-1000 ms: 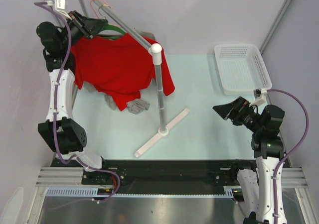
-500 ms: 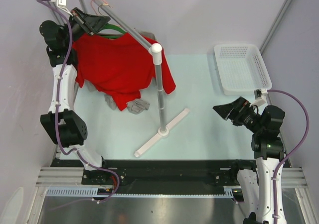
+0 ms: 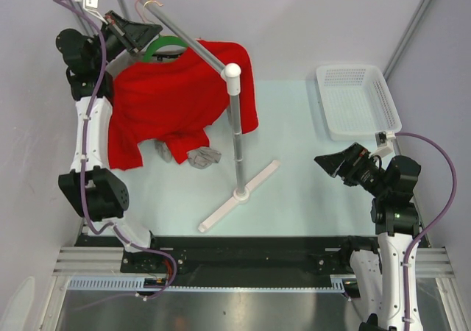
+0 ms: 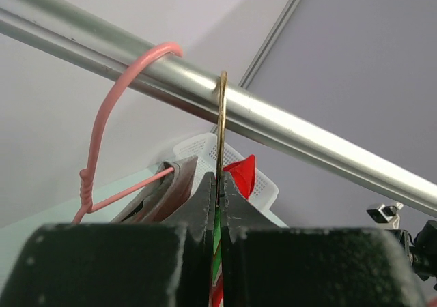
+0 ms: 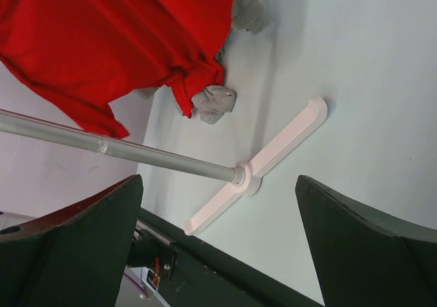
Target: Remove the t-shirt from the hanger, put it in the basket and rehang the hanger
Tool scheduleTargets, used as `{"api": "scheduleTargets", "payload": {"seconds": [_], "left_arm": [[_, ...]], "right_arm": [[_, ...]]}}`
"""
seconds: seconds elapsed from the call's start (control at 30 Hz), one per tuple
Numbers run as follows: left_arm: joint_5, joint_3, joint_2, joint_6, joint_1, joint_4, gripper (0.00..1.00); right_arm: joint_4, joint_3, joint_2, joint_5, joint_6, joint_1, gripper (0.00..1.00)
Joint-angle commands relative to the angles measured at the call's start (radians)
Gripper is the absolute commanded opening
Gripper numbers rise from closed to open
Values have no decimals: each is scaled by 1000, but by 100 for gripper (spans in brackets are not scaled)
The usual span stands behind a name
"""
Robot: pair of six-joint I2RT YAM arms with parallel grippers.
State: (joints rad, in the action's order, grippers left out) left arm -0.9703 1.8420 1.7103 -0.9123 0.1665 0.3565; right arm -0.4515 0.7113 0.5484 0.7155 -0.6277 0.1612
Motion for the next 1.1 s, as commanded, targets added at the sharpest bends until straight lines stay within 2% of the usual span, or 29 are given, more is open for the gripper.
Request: {"api": "scheduleTargets", "payload": {"seconds": [0.0,0.33,0.53,0.73,0.87,1.07], "left_arm": [[47,51,-101,67,-9,-71,0],[131,97,-170,162,-5,-212,0],[205,39,-262,260,-4,-341,0],[286,-174,-469,311,-4,-421,0],[272,-448,-613,233,-7,-292,0],[240,-653,-712,214,-34,-269,0]], "right_arm": [[20,40,-10,15,-4,3,100],[25,42,-8,12,-7,1,100],[20,36,-11,4,-3,3,100],[19,30,-5,-1,2,1,100],[8,37,-2,-17,52,-9,100],[-10,82,36,-54,123,-57,100]]}}
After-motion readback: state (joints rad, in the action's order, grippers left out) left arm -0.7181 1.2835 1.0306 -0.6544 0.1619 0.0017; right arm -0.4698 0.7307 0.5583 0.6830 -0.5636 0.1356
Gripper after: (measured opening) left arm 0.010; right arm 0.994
